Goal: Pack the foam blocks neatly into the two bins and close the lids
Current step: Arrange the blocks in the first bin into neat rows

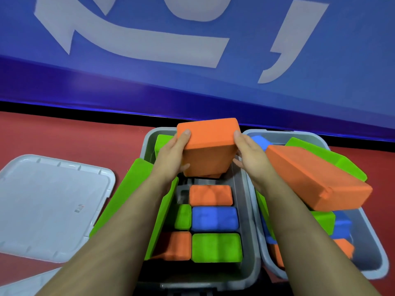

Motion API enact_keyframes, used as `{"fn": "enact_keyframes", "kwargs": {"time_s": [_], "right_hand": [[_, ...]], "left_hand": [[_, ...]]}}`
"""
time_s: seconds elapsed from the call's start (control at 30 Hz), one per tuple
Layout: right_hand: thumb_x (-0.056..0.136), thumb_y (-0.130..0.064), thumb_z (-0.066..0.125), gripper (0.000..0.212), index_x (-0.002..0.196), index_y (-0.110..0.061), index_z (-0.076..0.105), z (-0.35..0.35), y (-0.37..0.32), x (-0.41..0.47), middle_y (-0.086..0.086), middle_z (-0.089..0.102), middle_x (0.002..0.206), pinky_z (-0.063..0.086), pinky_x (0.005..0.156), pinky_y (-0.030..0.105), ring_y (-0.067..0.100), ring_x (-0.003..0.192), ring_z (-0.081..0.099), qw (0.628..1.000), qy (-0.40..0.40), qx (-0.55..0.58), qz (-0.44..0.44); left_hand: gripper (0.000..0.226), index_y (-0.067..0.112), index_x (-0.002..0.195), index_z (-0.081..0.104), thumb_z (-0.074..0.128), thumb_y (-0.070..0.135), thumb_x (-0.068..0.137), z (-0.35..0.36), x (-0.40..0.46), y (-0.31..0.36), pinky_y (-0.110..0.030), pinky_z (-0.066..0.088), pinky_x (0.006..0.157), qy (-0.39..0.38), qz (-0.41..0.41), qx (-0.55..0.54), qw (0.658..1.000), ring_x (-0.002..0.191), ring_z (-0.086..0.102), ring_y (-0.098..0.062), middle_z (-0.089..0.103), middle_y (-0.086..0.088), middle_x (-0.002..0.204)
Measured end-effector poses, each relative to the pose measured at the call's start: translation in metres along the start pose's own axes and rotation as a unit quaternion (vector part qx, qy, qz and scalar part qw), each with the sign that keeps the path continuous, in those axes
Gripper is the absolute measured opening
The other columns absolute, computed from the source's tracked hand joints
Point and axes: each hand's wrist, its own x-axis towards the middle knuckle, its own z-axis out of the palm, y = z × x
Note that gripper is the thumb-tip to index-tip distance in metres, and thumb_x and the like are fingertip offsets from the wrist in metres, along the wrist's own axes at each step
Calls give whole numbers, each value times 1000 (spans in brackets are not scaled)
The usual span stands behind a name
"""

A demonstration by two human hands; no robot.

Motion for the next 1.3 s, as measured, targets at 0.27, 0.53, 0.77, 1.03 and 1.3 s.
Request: {"fn": "enact_keyframes", "kwargs": {"time_s": [0.27, 0.53, 0.77, 1.03, 1.3], "right_hand": [[105, -49, 40, 51, 150, -25, 44, -8, 21, 5, -2, 54, 146, 37, 114, 39, 18, 132, 50, 991, 32, -121, 42], [101, -53, 40, 70, 160, -22, 18, 0, 19, 11, 5, 38, 160, 32, 118, 47, 28, 142, 42, 972, 8, -223, 75], [100, -54, 45, 70, 159, -23, 23, -4, 28, 11, 2, 36, 161, 36, 116, 44, 24, 142, 42, 955, -47, -283, 80], [103, -47, 47, 65, 160, -26, 23, -18, 28, 11, 1, 34, 162, 32, 118, 39, 22, 145, 38, 925, -99, -353, 95], [105, -41, 45, 64, 161, -24, 18, -21, 32, 13, -1, 26, 165, 26, 119, 34, 20, 150, 29, 920, -113, -360, 103]], "left_hand": [[50, 27, 131, 52, 72, 46, 89, 20, 10, -22, -46, 61, 85, 4, -3, 52, 999, 95, 68, -16, 66, 2, 110], [67, 24, 126, 58, 83, 53, 71, 19, 38, -50, -50, 58, 81, 14, -62, 81, 995, 89, 71, -25, 72, -6, 111], [59, 20, 132, 52, 80, 39, 84, 22, 74, -86, -53, 60, 85, 7, -120, 116, 986, 101, 68, -29, 67, -5, 118], [74, 5, 136, 44, 79, 42, 83, 42, 99, -127, -43, 52, 101, -44, -103, 175, 978, 111, 64, -24, 64, -10, 127], [82, 5, 147, 39, 76, 44, 85, 39, 117, -166, -43, 44, 110, -30, -122, 231, 965, 123, 59, -26, 58, -11, 138]]}}
